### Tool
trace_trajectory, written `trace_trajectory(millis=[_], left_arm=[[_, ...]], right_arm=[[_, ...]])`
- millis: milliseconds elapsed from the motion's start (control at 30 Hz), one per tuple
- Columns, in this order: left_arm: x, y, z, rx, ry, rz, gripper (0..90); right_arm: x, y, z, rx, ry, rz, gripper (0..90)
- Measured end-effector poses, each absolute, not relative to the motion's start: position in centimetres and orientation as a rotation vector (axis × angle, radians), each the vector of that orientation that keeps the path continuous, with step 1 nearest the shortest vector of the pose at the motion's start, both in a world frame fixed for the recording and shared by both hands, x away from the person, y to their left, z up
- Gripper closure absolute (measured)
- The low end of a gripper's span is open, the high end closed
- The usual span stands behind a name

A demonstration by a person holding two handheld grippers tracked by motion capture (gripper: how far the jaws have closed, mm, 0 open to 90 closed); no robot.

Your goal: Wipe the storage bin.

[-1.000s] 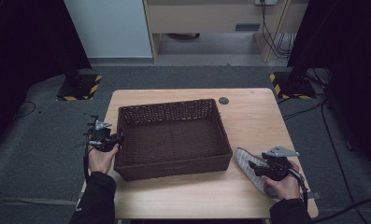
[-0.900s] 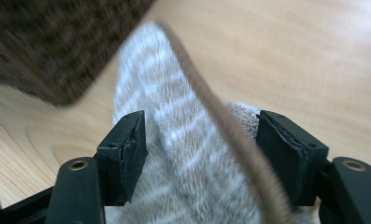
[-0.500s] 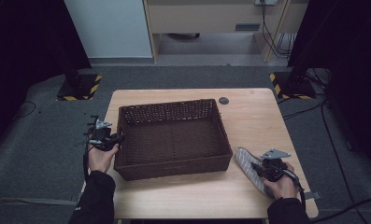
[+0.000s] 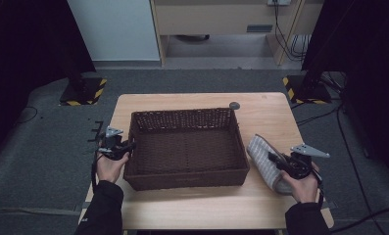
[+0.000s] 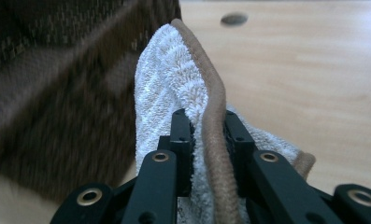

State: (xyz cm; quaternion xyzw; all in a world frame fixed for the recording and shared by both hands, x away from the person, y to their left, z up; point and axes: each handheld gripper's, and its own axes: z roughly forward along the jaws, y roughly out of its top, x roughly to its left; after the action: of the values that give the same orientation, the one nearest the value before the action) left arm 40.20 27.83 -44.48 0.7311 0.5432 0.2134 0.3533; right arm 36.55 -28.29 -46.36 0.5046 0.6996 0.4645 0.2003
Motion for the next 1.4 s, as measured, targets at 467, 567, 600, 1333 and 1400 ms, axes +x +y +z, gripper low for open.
trace_trajectory(millis=[467, 567, 600, 1333, 1400], left_arm=[[39.2, 25.1, -44.6, 1.932, 1.327, 0.544, 70.3], [39.2, 25.1, -44.6, 1.936, 1.329, 0.544, 70.4], [39.2, 25.1, -44.6, 1.937, 1.328, 0.546, 70.3], [39.2, 25.2, -44.6, 1.931, 1.322, 0.543, 69.5], [39.2, 25.2, -44.6, 1.930, 1.323, 0.543, 69.5]], right_arm=[[40.0, -27.8, -43.7, 1.426, 1.724, 1.391, 77.9], [41.5, -27.4, -44.1, 1.429, 1.719, 1.429, 77.8], [42.1, -27.2, -44.4, 1.430, 1.732, 1.440, 77.8], [45.9, -24.8, -49.6, 1.520, 2.006, 1.234, 78.8], [45.5, -25.4, -48.3, 1.509, 1.934, 1.325, 79.2]])
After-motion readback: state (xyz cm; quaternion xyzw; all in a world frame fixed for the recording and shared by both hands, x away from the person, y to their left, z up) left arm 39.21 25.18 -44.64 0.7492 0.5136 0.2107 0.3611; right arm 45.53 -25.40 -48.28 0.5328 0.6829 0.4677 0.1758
